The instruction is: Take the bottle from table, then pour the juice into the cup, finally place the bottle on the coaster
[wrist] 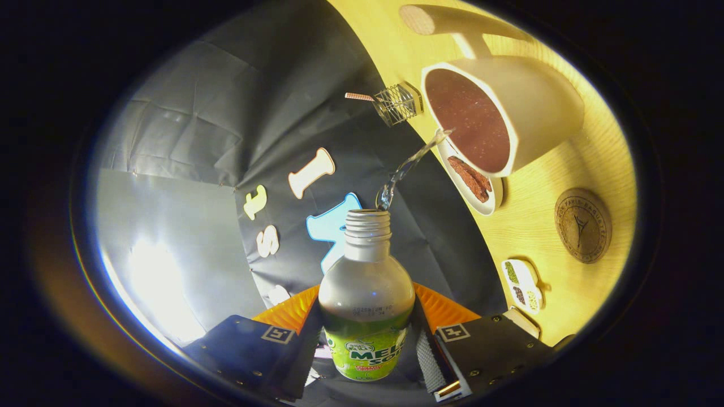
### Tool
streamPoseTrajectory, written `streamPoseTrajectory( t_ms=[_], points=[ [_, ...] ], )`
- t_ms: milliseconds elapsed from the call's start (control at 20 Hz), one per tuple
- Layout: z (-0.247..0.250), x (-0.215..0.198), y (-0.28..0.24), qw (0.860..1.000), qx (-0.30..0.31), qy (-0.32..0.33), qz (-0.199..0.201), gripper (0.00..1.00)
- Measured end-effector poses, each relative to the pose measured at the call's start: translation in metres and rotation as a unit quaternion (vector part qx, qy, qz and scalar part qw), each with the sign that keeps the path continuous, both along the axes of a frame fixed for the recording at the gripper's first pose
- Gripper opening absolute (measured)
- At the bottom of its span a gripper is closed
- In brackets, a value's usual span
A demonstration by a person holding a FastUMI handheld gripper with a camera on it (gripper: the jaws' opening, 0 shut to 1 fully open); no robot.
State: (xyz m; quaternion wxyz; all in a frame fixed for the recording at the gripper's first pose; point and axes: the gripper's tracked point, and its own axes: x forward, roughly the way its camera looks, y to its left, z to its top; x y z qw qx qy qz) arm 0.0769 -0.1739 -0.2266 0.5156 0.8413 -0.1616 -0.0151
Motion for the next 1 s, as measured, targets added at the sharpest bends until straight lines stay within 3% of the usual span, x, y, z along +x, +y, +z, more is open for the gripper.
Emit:
streamPoseTrajectory(
  t_ms=[1000],
  points=[
    [0.016, -0.001, -0.003, 0.994, 0.096, -0.019, -0.039, 0.76]
  ],
)
